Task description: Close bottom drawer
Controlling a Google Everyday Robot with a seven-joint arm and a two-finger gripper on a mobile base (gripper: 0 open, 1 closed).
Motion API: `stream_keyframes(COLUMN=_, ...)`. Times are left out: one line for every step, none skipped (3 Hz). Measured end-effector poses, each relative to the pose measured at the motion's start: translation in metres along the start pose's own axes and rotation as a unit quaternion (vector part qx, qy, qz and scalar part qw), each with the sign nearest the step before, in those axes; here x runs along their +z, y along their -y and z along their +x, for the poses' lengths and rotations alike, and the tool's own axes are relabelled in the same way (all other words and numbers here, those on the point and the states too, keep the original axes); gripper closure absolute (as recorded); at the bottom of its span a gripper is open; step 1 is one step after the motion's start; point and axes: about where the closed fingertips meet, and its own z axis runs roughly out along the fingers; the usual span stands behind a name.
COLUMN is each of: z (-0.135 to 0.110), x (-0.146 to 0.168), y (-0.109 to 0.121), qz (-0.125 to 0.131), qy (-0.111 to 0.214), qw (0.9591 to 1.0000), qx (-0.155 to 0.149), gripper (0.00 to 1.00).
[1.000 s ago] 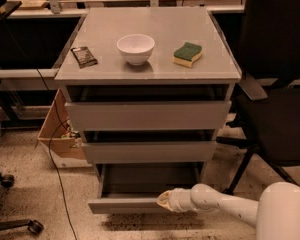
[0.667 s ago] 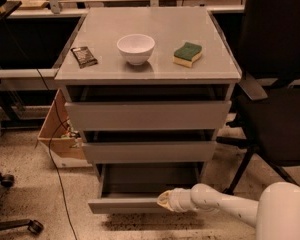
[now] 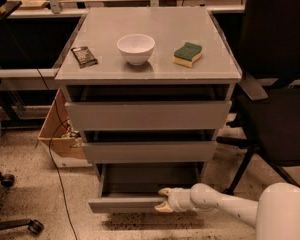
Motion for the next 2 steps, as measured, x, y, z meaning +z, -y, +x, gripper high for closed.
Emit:
stream_keyframes(z=-0.0068, x=0.004, y=0.0035, qz=-0.002, qy=0.009, qw=0.9999, qx=-0.011, gripper=0.0)
stream_keyframes(z=-0.0104, x=0.0072, y=0.0052, qz=-0.003, qy=0.014, qw=0.9998, qx=-0.016, gripper=0.0)
